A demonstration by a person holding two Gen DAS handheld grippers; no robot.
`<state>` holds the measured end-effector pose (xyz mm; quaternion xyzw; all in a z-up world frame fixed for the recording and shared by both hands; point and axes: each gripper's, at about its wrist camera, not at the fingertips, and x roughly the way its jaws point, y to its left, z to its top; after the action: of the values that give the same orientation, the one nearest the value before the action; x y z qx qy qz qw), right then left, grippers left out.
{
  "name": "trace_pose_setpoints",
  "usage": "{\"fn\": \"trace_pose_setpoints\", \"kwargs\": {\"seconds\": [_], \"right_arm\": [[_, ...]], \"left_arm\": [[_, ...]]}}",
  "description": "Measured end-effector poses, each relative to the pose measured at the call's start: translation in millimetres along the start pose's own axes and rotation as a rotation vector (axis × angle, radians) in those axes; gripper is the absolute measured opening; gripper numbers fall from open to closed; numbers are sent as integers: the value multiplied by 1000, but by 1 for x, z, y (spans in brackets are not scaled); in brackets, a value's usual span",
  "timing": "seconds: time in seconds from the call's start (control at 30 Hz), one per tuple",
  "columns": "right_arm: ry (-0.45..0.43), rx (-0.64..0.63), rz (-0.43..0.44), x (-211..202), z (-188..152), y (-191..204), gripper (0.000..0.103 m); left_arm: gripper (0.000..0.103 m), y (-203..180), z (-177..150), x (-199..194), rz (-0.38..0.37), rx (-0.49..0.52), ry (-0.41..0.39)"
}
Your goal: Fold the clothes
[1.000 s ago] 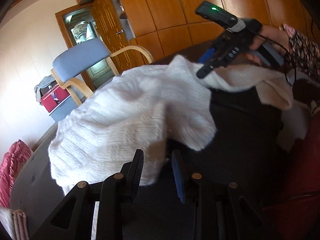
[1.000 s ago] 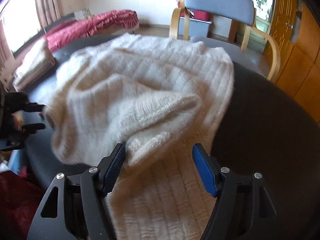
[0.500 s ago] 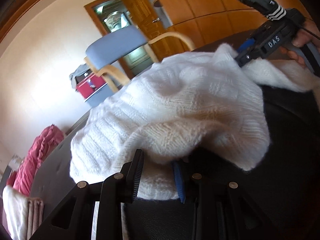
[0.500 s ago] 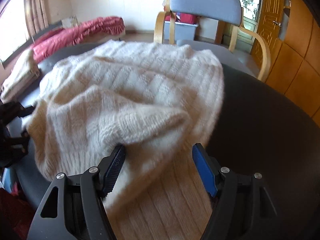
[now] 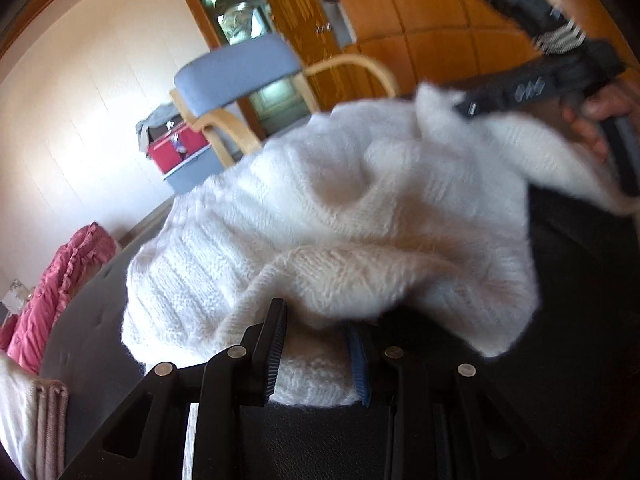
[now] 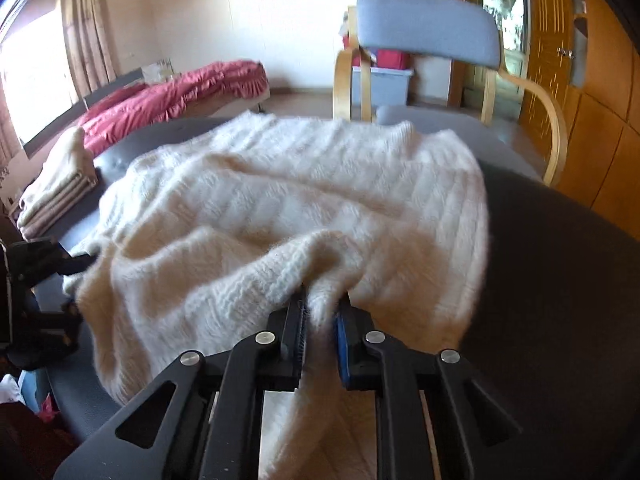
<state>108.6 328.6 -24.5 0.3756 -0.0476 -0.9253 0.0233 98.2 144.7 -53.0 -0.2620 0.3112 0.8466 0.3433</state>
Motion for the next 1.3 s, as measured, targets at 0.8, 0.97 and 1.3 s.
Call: {"fn": "trace_pose_setpoints", "kwargs": {"seconds": [0.8, 0.97, 1.3], "right_arm": [[-104, 173, 56, -13, -6, -21, 10], [-93, 164, 59, -11, -7, -19, 11], [-18, 83, -20, 3, -8, -3, 11]], "left_arm": [[23, 7, -14, -28, -221, -142, -30], [26, 10, 2, -16, -118, -182, 3], [5, 25, 14, -26, 40, -267, -111]]}}
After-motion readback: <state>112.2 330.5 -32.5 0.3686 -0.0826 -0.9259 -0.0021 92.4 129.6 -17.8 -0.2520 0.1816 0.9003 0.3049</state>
